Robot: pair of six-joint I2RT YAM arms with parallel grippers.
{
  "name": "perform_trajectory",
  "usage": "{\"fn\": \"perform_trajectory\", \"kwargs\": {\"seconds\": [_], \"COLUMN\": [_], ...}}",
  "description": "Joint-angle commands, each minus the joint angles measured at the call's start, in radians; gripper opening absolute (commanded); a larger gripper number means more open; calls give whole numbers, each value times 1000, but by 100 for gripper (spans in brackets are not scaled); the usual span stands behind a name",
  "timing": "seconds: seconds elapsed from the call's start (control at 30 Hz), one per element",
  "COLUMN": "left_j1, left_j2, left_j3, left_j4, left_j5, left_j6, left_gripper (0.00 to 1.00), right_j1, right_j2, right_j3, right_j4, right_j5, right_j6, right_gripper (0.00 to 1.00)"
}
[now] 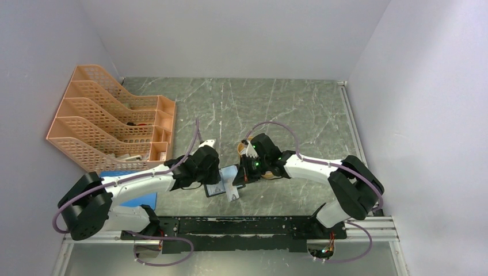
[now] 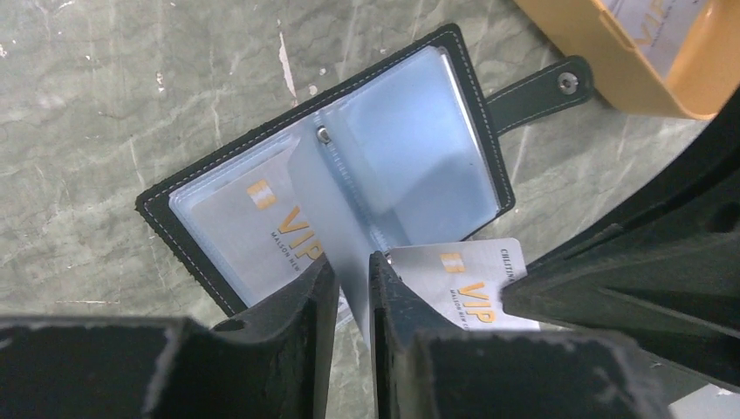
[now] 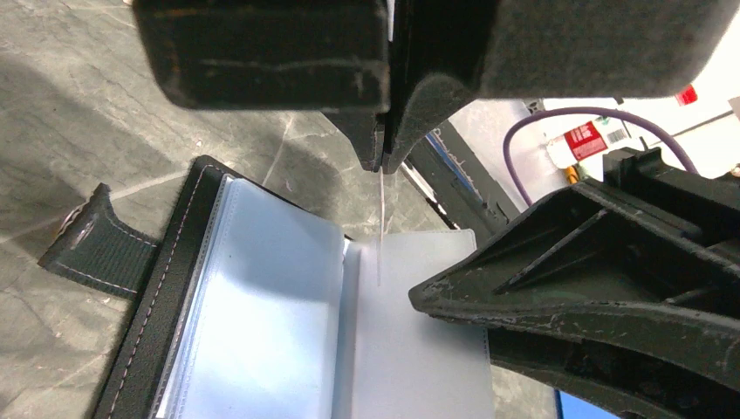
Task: Put the credit cards into the card holder
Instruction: Turn over the card slot in the card holder.
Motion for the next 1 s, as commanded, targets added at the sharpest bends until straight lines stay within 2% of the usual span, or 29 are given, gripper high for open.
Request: {"fn": "perform_trajectory", "kwargs": {"seconds": [0.0,0.07,0.13,0.3,0.6,0.97], "left_j1": [8,8,8,10,10,9], "left_j2": [18,12,-3,-36,-53,-21], "left_j3": [0,-3,-8,-20,-84,-41], "left_j4": [1,0,-2,-41,-75,-44], "left_j5": [-32,-33,-41,-67,-21,62], "left_j6": [-3,-6,-8,3,90,214], "left_gripper": [23,25,23,5,5,5], "right_j1": [10,11,12,12,16,21], "right_j2": [-22,-26,-25,-30,-93,-246], "right_j3": [13,9,11,10,-20,-89], "right_j4": [-10,-8,-17,-36,-36,-91], "right_j5": [-2,-4,4,48,59,89], "right_j6": [-23,-25,-28,-28,-24,-17], "right_gripper": [0,0,0,0,0,0]}}
